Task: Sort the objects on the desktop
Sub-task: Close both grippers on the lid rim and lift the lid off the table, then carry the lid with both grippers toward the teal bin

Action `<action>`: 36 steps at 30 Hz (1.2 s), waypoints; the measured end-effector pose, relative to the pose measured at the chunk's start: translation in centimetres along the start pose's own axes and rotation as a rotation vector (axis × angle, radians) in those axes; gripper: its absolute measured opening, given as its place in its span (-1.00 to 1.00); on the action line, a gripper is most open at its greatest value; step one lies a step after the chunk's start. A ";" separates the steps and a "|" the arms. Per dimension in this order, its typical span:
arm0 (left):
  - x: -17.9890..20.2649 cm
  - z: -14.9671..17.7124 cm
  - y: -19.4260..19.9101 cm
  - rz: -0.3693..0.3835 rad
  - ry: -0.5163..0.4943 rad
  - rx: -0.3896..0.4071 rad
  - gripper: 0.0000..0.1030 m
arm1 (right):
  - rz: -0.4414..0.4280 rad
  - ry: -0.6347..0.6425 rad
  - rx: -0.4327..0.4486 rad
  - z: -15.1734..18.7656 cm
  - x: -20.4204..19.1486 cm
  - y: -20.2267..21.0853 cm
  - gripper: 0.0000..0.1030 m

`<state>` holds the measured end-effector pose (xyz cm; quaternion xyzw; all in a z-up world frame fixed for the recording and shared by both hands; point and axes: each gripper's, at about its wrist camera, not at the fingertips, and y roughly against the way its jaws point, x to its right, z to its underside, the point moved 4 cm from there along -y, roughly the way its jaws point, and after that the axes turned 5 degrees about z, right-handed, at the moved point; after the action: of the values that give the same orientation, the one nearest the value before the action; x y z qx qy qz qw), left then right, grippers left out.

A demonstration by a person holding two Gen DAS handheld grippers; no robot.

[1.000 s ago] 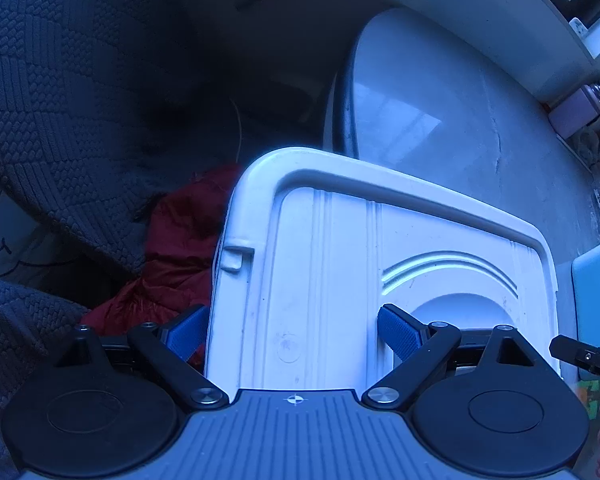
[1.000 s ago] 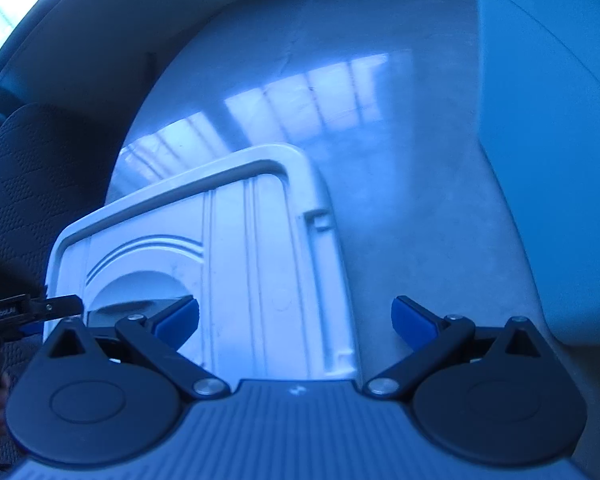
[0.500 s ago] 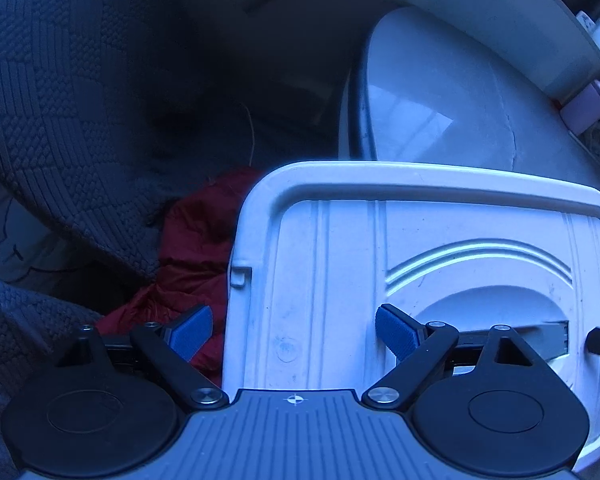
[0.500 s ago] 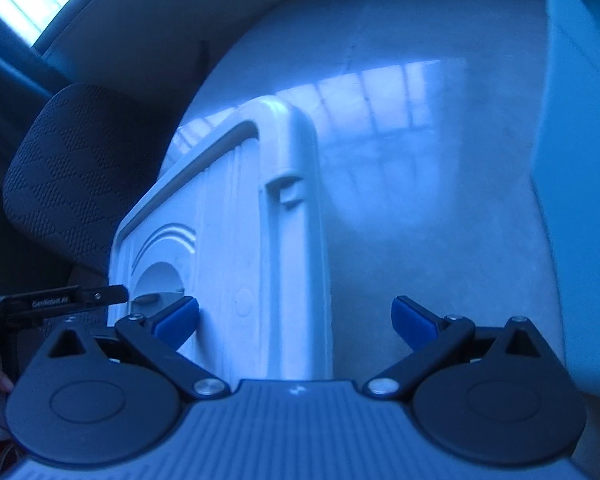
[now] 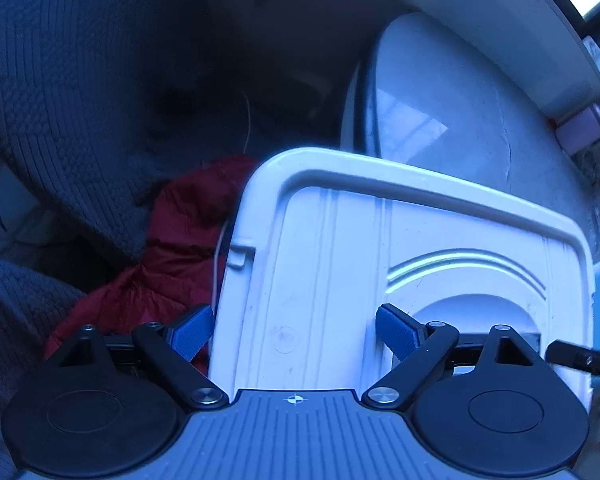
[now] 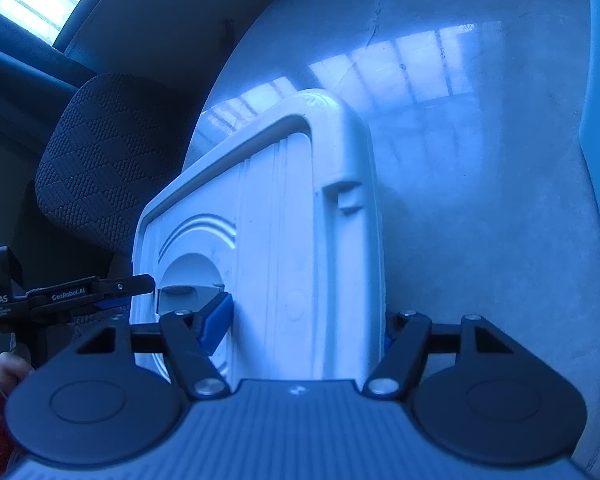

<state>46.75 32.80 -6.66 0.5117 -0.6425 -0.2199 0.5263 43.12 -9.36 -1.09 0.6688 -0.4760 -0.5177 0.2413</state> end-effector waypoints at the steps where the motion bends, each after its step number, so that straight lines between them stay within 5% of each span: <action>1: -0.3 0.1 -0.1 0.013 0.019 0.000 0.77 | -0.003 0.000 -0.002 0.0 0.0 0.0 0.33; 9: -0.1 0.6 -0.8 0.057 0.021 -0.016 0.95 | -0.016 0.004 -0.009 -1.0 0.2 -0.6 0.33; 18: 1.3 1.0 1.4 0.021 -0.016 0.006 0.66 | -0.017 -0.023 0.006 0.1 1.1 0.6 0.32; 36: 2.6 2.9 8.4 -0.018 -0.090 0.080 0.66 | -0.054 0.015 0.090 2.8 -1.8 4.3 0.32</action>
<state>40.79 32.95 0.36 0.5278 -0.6692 -0.2216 0.4737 38.86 -9.16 2.25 0.6953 -0.4788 -0.4970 0.2005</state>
